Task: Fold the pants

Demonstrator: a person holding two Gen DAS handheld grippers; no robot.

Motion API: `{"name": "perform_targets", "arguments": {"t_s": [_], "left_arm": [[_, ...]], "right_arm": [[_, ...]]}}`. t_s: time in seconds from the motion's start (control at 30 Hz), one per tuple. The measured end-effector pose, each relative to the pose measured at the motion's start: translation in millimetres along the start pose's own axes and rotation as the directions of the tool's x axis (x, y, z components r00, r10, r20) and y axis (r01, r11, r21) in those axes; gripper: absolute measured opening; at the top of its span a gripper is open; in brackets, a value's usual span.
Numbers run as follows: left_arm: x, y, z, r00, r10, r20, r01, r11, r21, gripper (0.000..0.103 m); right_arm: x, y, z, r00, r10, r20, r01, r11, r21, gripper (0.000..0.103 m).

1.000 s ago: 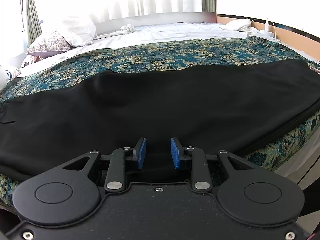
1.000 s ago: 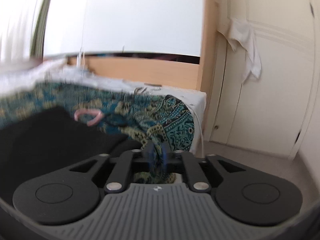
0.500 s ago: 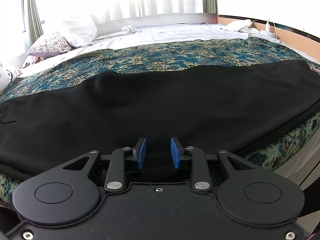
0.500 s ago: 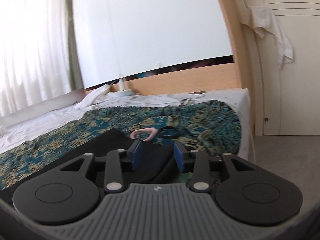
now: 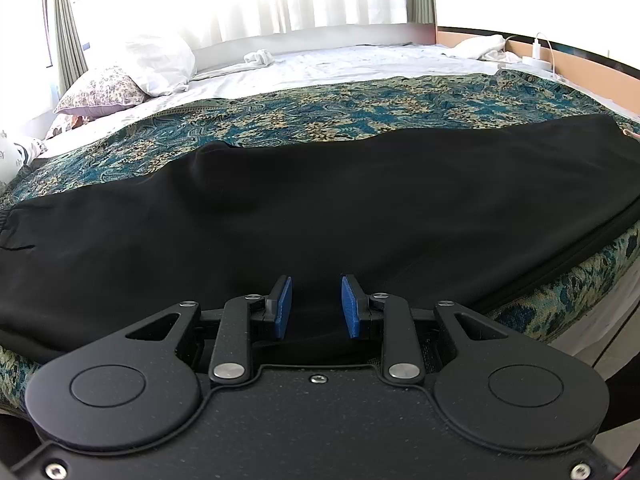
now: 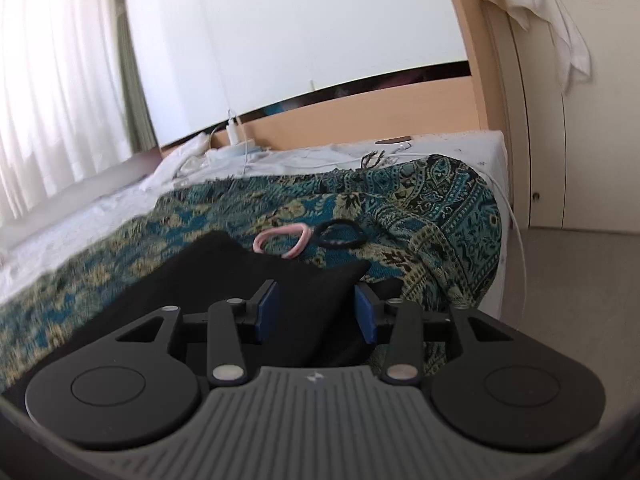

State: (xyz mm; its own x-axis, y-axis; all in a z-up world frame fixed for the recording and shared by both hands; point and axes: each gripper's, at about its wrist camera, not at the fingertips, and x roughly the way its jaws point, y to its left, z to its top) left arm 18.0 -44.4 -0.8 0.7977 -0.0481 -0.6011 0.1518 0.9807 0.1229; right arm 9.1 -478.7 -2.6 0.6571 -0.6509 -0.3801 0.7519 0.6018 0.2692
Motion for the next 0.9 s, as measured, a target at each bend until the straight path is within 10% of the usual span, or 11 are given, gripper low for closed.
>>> {"name": "perform_targets", "arguments": {"t_s": [0.13,0.23,0.9], "left_arm": [[0,0,0,1.0,-0.002,0.0,0.002,1.0,0.0,0.027],[0,0,0,1.0,-0.002,-0.001,0.002,1.0,0.001,0.027],[-1,1,1,1.0,-0.001,-0.004,0.001,1.0,-0.002,0.03]], "right_arm": [[3,-13,3,0.997,0.072,0.006,-0.072,0.99,0.124,0.062],[5,-10,4,1.0,0.011,-0.019,-0.009,0.997,0.081,0.006],[-6,-3,-6,0.978,-0.198,0.065,0.202,0.977,-0.069,0.006]]}}
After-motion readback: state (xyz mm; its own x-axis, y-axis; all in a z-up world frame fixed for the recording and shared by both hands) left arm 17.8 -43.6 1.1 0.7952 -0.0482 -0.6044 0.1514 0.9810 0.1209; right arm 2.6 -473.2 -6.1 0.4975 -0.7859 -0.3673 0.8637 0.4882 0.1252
